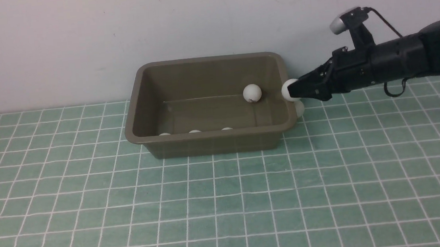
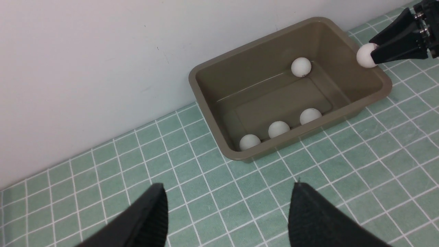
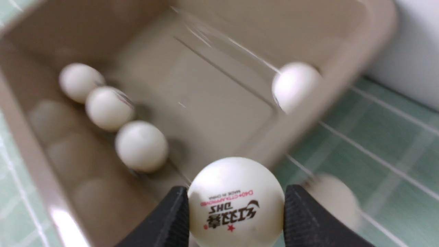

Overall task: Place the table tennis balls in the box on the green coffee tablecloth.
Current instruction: 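Release the ping pong ball into the bin and lift the gripper away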

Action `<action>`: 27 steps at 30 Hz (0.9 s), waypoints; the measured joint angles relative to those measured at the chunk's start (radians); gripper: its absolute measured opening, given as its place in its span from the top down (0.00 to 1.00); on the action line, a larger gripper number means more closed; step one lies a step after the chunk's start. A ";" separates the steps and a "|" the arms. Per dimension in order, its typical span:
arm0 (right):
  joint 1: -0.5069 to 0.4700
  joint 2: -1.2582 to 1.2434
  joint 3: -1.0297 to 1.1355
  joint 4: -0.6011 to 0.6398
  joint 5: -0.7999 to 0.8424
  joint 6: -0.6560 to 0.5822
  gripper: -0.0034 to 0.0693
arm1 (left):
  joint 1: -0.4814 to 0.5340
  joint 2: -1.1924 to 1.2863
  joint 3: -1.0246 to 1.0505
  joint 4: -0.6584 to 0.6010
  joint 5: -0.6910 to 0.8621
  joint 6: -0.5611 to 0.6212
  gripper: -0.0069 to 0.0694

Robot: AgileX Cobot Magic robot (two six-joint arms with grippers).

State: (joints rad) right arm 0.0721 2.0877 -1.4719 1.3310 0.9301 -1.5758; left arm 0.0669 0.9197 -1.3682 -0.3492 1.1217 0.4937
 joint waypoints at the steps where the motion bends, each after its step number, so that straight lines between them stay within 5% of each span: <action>1: 0.011 0.000 0.000 0.000 0.000 -0.001 0.51 | 0.000 0.000 0.000 0.000 0.000 0.000 0.35; 18: 0.142 0.000 0.000 -0.068 -0.141 -0.067 0.51 | 0.000 0.000 0.000 0.000 0.000 0.000 0.35; 27: 0.117 0.000 0.000 -0.022 -0.213 -0.080 0.15 | 0.000 0.000 0.000 0.000 0.000 0.000 0.35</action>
State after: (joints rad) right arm 0.1891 2.0877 -1.4719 1.3089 0.7171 -1.6562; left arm 0.0669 0.9197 -1.3682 -0.3492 1.1217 0.4937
